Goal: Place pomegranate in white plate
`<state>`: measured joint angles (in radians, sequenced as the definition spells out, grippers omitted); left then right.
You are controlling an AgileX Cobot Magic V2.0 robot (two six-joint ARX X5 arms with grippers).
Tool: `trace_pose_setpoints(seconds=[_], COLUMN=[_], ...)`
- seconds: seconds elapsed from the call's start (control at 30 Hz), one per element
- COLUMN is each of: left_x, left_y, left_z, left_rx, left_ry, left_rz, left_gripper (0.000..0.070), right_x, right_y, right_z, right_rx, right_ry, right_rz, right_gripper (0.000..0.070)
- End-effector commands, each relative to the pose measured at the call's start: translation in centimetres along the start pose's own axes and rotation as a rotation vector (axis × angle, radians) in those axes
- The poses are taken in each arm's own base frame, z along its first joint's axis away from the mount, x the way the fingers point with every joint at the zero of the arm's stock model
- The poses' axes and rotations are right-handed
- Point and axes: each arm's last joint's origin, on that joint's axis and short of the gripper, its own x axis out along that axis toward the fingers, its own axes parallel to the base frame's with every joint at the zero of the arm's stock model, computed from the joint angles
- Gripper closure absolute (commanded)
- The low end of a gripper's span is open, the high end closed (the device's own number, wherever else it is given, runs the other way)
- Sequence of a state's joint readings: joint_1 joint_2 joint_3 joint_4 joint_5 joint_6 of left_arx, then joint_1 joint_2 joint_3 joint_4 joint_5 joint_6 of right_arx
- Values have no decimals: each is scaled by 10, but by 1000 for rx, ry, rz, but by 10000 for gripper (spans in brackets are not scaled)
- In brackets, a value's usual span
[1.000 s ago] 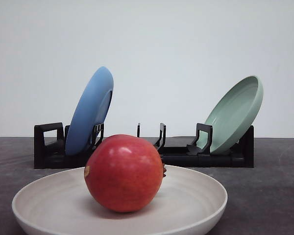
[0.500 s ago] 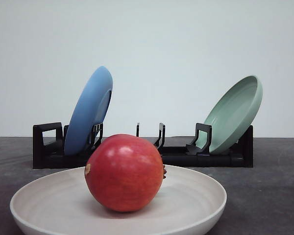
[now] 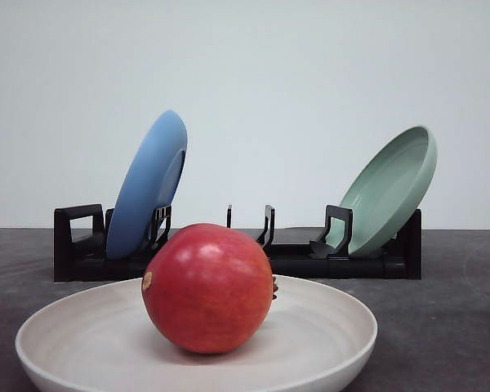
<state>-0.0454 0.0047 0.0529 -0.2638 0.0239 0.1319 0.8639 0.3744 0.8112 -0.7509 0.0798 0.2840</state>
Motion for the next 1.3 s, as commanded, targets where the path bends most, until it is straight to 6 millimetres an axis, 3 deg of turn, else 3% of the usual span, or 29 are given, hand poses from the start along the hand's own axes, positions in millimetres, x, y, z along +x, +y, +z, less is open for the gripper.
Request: trace_pose_setpoints(seconds=[0.0, 1.27], left_x=[2, 5], left_y=[0, 2], left_z=[-3, -6], left_rx=[11, -97], left_ry=[-18, -31], left_rz=[5, 76], left_gripper=[700, 700], right_x=[-2, -2], right_y=[1, 1], right_z=[3, 3], right_rx=[-12, -12], right_ry=[-16, -15], right_rz=[15, 15], right_gripper=[697, 697])
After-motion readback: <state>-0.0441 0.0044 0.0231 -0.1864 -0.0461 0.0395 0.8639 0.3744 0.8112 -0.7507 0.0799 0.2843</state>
